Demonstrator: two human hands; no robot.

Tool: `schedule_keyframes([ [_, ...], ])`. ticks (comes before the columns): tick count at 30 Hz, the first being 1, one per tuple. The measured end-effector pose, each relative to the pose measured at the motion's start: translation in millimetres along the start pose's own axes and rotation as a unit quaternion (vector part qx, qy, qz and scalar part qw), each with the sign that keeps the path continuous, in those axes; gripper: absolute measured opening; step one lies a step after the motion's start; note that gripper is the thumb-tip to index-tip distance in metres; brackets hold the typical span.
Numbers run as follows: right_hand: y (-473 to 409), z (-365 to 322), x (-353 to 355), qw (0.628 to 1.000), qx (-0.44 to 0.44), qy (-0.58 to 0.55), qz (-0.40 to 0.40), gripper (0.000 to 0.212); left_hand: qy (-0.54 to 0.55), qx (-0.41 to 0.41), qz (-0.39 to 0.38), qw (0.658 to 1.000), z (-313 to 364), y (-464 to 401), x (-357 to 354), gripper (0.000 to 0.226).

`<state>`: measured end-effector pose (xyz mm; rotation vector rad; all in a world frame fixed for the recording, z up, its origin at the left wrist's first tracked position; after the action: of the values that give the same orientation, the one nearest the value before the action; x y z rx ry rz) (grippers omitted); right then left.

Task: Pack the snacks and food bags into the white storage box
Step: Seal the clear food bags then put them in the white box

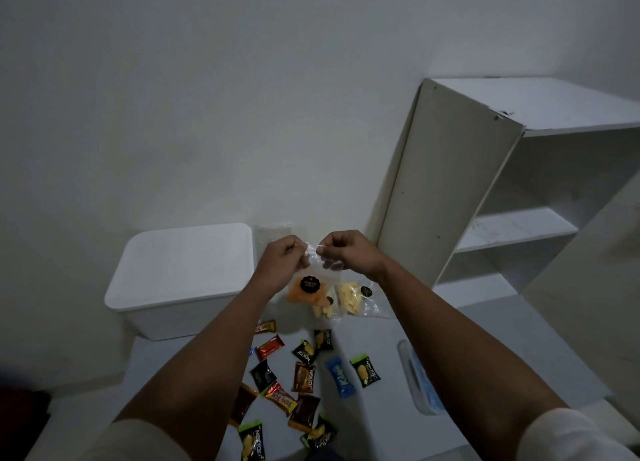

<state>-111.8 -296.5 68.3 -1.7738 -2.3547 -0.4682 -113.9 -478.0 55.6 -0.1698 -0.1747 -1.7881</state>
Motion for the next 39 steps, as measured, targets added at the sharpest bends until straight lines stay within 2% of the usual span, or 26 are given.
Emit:
schedule_keyframes([
  [5, 4.6, 7.3, 4.6, 0.998, -0.008, -0.049, 0.023, 0.01, -0.024, -0.007, 0.011, 1.0, -0.1, -0.7, 2.4, 0.024],
  [8, 7.4, 10.6, 4.6, 0.997, -0.006, -0.076, 0.027, 0.01, 0.002, 0.012, 0.03, 0.999, 0.1, 2.6, 2.3, 0.024],
  [11, 9.0, 8.2, 0.1, 0.997, -0.001, -0.08, 0.018, 0.011, 0.024, 0.025, 0.013, 0.999, 1.6, 7.1, -0.4, 0.026],
  [14, 9.7, 8.2, -2.4, 0.996, -0.004, -0.083, 0.025, 0.01, -0.001, 0.021, -0.017, 1.0, -1.1, 7.2, -2.4, 0.022],
  [19, 14.4, 15.0, -3.7, 0.992, -0.026, -0.119, 0.035, 0.016, -0.023, 0.01, -0.008, 1.0, -5.5, 7.5, 4.1, 0.021],
  [28, 18.4, 11.3, -5.4, 0.989, -0.006, -0.134, 0.061, 0.02, -0.007, 0.002, 0.019, 1.0, -1.5, 16.7, 5.7, 0.022],
  [33, 21.1, 13.7, -4.5, 0.989, 0.002, -0.134, 0.063, 0.011, -0.007, 0.002, 0.011, 1.0, -3.4, 16.9, 7.8, 0.024],
  [39, 25.9, 15.1, -0.1, 0.987, -0.005, -0.137, 0.08, 0.013, 0.027, 0.025, 0.028, 0.999, -8.9, 20.7, 14.0, 0.032],
])
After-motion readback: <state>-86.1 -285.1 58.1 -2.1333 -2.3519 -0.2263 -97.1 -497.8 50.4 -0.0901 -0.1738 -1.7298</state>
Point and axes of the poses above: each hand's wrist, its own y-axis away from the middle knuckle, its own x-axis out of the back of the hand, z = x × y, the point moved 3 cm from there along -y, towards the middle knuckle, and after that the axes turned 3 degrees about -z, right-handed, at the moved point
